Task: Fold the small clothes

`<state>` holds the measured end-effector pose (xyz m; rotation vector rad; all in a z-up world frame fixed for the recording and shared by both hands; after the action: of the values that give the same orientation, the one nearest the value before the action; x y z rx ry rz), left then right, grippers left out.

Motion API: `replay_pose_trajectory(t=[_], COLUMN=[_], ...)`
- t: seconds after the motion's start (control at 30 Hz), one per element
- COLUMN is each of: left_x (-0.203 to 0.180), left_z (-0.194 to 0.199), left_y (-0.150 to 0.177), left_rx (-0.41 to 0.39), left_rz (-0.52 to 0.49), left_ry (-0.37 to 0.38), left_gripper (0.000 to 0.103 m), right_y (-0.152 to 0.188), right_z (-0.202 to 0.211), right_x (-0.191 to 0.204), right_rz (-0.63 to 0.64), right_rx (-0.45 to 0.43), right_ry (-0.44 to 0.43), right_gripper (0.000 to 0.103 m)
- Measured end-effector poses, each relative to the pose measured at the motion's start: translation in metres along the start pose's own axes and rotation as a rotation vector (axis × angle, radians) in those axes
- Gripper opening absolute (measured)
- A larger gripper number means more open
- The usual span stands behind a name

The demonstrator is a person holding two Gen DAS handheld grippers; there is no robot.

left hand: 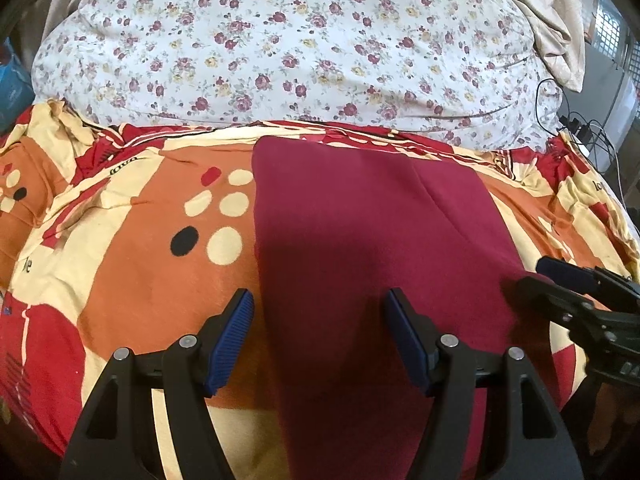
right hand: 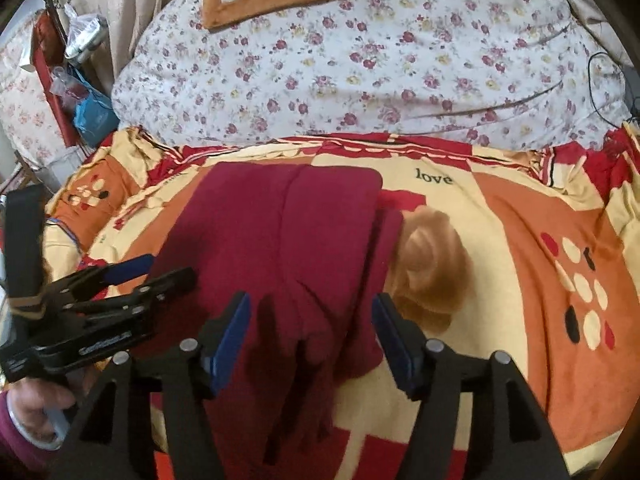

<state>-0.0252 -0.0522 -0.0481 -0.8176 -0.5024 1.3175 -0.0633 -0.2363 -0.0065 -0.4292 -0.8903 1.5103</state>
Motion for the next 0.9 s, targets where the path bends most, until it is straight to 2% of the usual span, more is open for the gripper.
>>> replay_pose_trajectory(t=[0.37,0.43,0.5,0.63,0.67,0.7,0.8,0.9], left_x=[0.004,0.004,0.003,0.001,0.001,0.001,0.001,0.001], left_z=[-0.003,-0.004,-0.006,-0.007,-0.007,-0.007,-0.007,-0.007], left_y=[0.001,0.001,0.0,0.0,0.0,0.0,0.0,0.0], left_rx=[0.004,0.006,0.009,0.011,0.011,0.011,0.011,0.012], left_rz=[0.024,0.028,0.028,0.025,0.026,0.027,0.027,0.028], left_ry=[0.008,0.009,0.009,0.008,0.008,0.011,0.01,0.01], left_gripper=[0.059,0.059,0.059,0.059,0.059,0.059,0.059,0.059], right_y=[-0.002,-0.002,-0.003,-0.004,-0.006,-0.007,-0.006,-0.005], right_z=[-0.019,-0.022,-0.027,-0.03,-0.03,-0.031,-0.039,-0.039], right_x=[-0.01,-0.01,-0.008,-0.005,-0.007,-0.011,-0.023,-0.025], right_rz=[-0.04,-0.024,-0.007,0.018,0.025,0.025,-0.053,-0.054], right_rx=[0.018,0.016,0.017,-0.001,-0.01,-0.019,0.006,0.005], right_ry=[0.007,0.005,-0.012,-0.01,0.012,0.034,0.007,-0.001], right_gripper=[0.066,0.062,0.043,0.023,0.015,0.011,0.011,0.012])
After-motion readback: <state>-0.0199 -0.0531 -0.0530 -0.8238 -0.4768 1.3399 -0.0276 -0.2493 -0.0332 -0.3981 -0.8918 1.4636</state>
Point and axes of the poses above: each gripper's, at about its wrist camera, not at the fingertips, and z roughly against the way its jaws point, x to its left, y to its underside, the point moved 5 cm from there along -z, roughly the way its jaws point, and after that the axes turned 12 degrees about -x, right-handed, at the moved point
